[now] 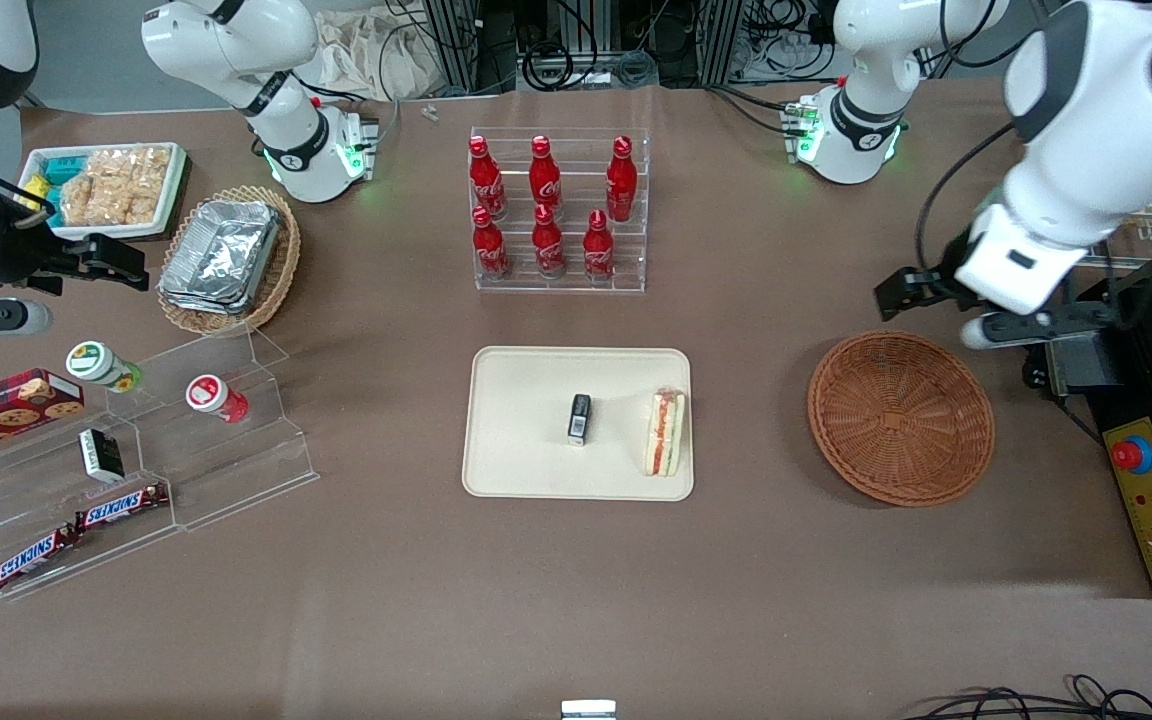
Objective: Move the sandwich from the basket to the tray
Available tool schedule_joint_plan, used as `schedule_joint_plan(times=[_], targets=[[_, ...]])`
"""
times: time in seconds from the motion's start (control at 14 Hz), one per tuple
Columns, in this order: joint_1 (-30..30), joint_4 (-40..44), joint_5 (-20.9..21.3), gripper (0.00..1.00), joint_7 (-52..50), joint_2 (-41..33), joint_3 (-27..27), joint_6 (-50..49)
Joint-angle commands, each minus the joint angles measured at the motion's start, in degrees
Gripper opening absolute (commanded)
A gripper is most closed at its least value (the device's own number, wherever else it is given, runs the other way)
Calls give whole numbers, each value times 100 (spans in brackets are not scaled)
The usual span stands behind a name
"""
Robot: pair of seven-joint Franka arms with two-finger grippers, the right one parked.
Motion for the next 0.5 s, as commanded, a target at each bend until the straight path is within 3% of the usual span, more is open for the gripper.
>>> schedule_joint_plan(times=[0.0,0.14,0.43], targets=[[-1106,-168,-49,100,333,-183,1386,-110],[-1189,102,467,100,263,18,1451,-215],[-1180,1316,584,100,280,1011,1451,-919]])
